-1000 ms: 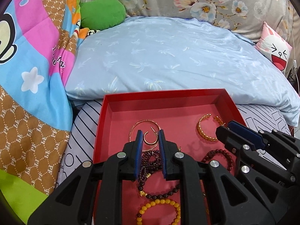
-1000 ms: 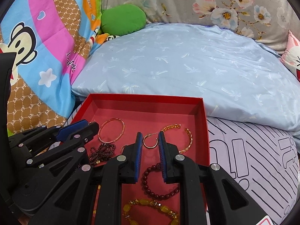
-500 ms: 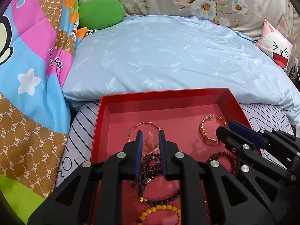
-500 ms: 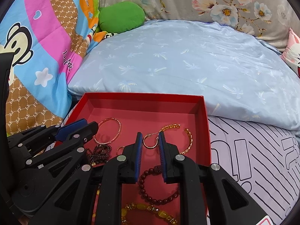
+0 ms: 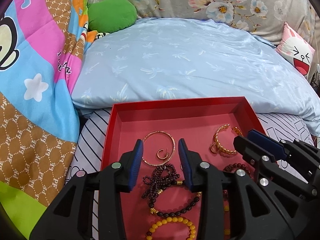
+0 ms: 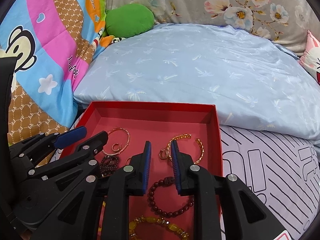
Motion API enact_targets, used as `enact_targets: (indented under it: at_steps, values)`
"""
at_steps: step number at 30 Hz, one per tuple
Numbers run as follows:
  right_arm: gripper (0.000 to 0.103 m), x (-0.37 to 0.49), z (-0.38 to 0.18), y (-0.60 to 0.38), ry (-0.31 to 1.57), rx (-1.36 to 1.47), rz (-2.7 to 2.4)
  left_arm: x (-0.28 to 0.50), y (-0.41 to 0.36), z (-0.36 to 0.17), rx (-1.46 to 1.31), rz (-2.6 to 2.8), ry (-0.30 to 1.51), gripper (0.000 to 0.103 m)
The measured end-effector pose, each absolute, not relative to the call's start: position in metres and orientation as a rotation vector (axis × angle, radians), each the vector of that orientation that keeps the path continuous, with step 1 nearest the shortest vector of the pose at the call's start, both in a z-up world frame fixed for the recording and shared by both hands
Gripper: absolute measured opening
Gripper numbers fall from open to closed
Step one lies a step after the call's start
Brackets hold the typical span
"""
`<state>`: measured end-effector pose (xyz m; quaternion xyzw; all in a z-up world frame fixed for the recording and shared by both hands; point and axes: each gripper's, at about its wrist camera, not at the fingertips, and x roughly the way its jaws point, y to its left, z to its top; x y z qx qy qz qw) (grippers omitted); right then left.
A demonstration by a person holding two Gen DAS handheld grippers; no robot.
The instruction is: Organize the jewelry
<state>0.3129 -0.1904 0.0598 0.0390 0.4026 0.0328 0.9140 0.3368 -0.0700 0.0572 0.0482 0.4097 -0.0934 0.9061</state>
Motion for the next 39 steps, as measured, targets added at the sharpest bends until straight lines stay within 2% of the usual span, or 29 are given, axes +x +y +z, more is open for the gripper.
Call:
enact_targets:
  at_steps: [19, 39]
  values:
    - [0.021, 0.254, 0.1, -0.187, 0.779, 0.05, 0.048, 0.281, -0.065, 0.096, 0.077, -0.209, 0.801, 0.035]
    - [0.031, 0.169, 0.089, -0.176, 0.795, -0.001, -0.016, 0.197, -0.055, 0.082, 0.078, -0.198, 0.831, 0.037]
